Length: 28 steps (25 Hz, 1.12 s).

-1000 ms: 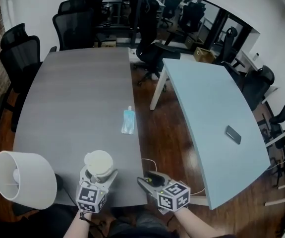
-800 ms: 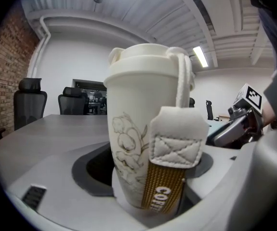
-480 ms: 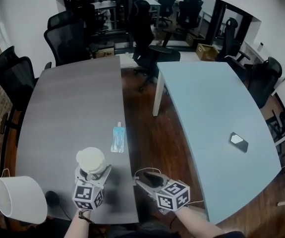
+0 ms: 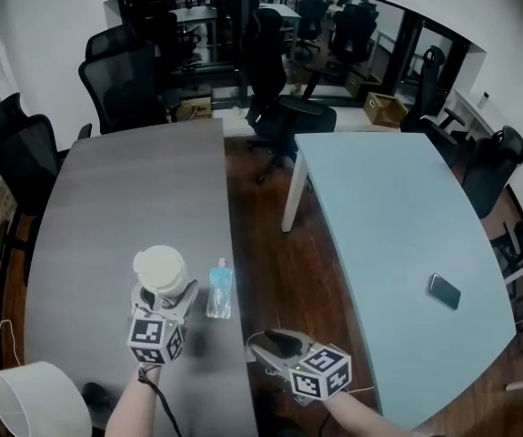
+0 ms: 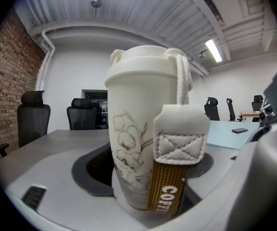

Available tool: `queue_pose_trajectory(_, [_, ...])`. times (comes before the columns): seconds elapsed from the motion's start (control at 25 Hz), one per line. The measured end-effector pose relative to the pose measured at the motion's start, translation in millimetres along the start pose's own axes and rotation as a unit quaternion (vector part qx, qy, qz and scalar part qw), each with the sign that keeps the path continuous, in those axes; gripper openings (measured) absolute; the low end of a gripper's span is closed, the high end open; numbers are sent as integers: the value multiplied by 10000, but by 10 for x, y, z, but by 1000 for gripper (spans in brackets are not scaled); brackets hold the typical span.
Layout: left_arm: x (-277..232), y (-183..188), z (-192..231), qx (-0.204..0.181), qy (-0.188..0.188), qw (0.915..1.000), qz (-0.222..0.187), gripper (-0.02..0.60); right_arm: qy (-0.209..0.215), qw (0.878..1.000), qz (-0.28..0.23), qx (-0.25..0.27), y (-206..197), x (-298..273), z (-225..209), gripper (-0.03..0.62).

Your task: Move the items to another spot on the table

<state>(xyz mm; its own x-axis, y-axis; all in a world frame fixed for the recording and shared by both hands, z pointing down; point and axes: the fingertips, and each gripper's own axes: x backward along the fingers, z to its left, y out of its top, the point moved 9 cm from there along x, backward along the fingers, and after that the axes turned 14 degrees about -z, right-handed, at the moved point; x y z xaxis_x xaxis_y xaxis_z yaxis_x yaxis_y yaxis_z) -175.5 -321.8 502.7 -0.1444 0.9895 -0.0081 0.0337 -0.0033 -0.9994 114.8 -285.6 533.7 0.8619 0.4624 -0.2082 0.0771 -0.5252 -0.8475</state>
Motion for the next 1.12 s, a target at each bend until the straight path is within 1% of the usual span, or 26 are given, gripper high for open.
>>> queue_pose_trajectory(0.08, [-233, -75, 79, 32, -101, 9999, -15, 400, -101, 9998, 105, 167, 35, -85, -36, 171])
queue_pose_trajectory(0.24, [-756, -202, 204, -39, -358, 9993, -61, 400, -297, 9984, 266, 390, 98, -252, -117, 171])
queue_pose_trajectory(0.36, [-1026, -332, 271, 134, -584, 9982, 6, 400, -404, 9984, 312, 246, 25, -388, -148, 172])
queue_pose_trajectory(0.44, [-1129, -479, 304, 327, -608, 9976, 58, 401, -425, 9981, 404, 182, -52, -481, -165, 171])
queue_pose_trajectory(0.52, [-1310, -569, 291, 448, -612, 9971, -7, 400, -423, 9981, 414, 189, 19, -545, -191, 171])
queue_pose_trajectory(0.6, [-1482, -576, 235, 426, -723, 9965, -38, 401, -441, 9983, 343, 140, 87, -565, -199, 171])
queue_pose_trajectory(0.68, [-1572, -594, 184, 314, -883, 9956, -20, 402, -463, 9983, 328, 96, 64, -598, -199, 171])
queue_pose_trajectory(0.84, [-1678, -731, 71, 161, -1113, 9937, -14, 402, -363, 9985, 380, 178, 28, -717, -287, 170])
queue_pose_trajectory(0.92, [-1698, -764, 36, 189, -1188, 9927, -17, 402, -341, 9986, 376, 155, 38, -772, -309, 170])
queue_pose_trajectory(1.08, [-1692, -776, -5, 42, -1298, 9915, -37, 403, -304, 9988, 345, 141, 29, -840, -332, 170])
queue_pose_trajectory(1.12, [-1686, -773, -15, 76, -1294, 9916, -23, 403, -300, 9989, 341, 150, 33, -843, -342, 170])
